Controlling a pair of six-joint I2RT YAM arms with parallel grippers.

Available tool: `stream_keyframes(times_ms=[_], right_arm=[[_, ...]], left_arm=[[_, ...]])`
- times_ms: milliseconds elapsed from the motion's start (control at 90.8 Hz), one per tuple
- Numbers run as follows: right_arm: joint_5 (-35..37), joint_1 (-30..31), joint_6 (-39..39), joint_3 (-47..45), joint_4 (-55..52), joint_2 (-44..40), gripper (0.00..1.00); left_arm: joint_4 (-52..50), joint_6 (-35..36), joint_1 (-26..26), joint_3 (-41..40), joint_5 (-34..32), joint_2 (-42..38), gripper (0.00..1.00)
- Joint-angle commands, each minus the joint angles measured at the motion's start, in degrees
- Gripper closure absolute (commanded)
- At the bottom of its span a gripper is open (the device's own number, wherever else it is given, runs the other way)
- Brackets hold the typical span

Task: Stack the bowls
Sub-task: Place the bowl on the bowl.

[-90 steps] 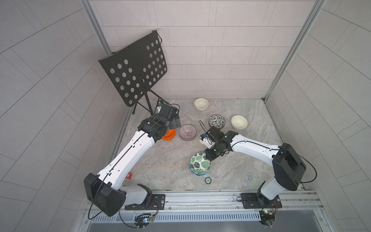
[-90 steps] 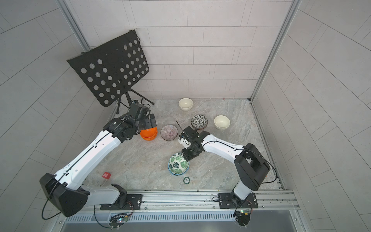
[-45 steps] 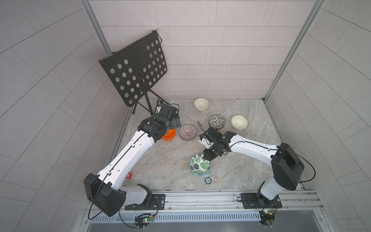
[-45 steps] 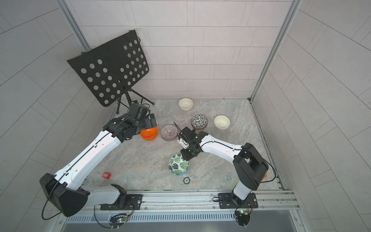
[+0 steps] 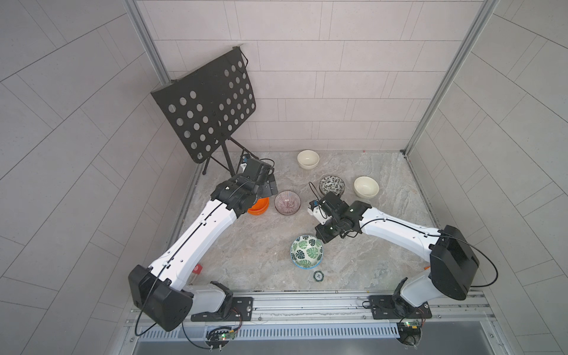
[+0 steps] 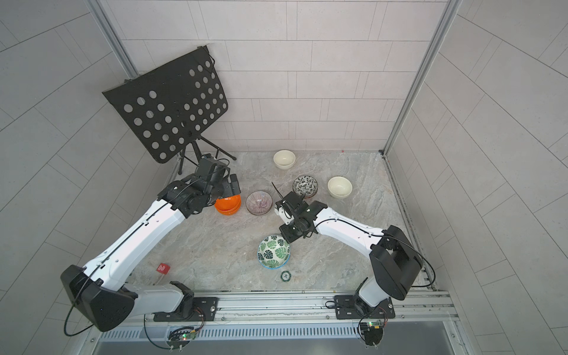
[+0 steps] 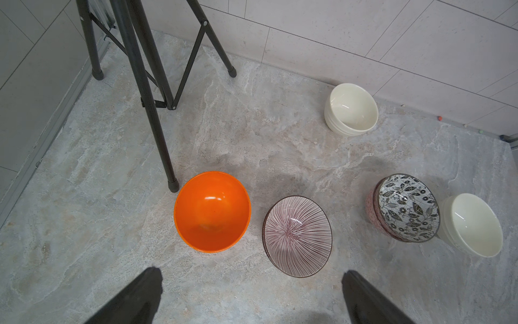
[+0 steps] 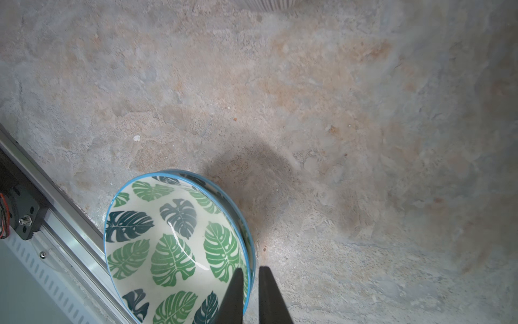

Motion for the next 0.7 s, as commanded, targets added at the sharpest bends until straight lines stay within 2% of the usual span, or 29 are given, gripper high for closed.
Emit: stream_keyframes(times_ms=[0, 583, 693], right_arm=[[-1.7, -0.1, -0.4, -0.9, 2.3, 0.6, 0.87], [-1.9, -0.6, -0.5, -1.7, 3.8, 1.6, 0.88], [-0.8, -0.6, -0.6, -1.3, 3.6, 0.1, 0.81]], left_arm=[[-0.6, -0.6, 0.4, -0.5, 0.7, 0.1, 0.00], [-0.5, -0.7, 0.5, 1.0, 1.4, 2.1, 0.00], [0.3, -0.9, 0.6, 1.6, 1.8, 2.9, 0.00]])
